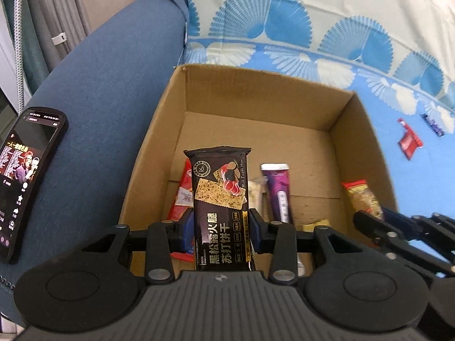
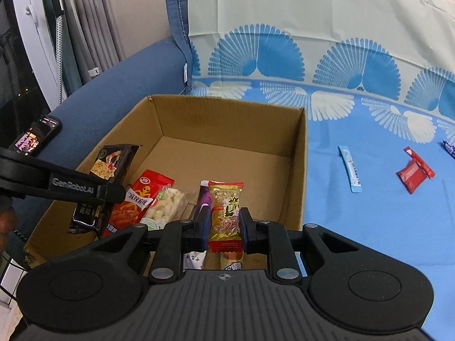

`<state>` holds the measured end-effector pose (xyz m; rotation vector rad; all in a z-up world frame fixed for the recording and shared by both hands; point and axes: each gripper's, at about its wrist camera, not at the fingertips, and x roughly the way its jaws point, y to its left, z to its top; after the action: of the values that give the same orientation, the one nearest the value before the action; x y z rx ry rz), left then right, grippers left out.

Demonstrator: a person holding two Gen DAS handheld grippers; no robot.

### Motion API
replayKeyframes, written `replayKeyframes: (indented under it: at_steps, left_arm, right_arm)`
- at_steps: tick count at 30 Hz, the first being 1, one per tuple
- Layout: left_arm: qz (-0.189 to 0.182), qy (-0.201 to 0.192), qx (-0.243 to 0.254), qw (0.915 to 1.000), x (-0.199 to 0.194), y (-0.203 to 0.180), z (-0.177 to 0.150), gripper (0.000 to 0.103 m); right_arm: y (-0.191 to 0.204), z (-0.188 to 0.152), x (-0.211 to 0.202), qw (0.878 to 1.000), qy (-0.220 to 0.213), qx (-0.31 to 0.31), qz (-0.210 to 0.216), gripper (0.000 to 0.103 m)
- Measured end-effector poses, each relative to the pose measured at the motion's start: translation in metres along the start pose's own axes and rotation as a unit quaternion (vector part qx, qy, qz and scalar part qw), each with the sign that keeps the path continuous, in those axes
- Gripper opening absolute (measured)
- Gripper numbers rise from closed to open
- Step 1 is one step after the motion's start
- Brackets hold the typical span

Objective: Organize snacks
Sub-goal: 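Open both tools to drop the cracker pack and candy into the box, then withdraw both tools and move them toward the blue stick and red bag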

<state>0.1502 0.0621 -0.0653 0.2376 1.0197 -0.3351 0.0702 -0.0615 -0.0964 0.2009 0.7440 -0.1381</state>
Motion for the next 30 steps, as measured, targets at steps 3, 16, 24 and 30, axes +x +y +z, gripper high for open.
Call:
replayKeyframes:
  at_steps: [3, 16, 24, 30]
  left_arm:
    - [0.004, -0.001, 0.010, 0.9999, 0.004, 0.001, 0.002, 0.048]
    - [0.032, -0.021, 0.014, 0.9992, -0.064, 0.005, -0.048, 0.103]
    - [0.037, -0.006, -0.002, 0.9993, -0.116, 0.002, -0.110, 0.103]
    - [0.042, -0.023, 0.001, 0.9989, -0.148, -0.001, -0.145, 0.103]
  right_arm:
    - [0.000, 0.003, 0.004, 1.000, 0.000, 0.004, -0.001, 0.026]
    - [-0.003, -0.008, -0.067, 0.999, -0.014, 0.049, -0.011, 0.093]
    - [0.029, -0.051, -0.147, 0.999, -0.025, 0.036, 0.004, 0.097]
    - [0.042, -0.074, -0.186, 0.999, -0.040, 0.015, 0.011, 0.098]
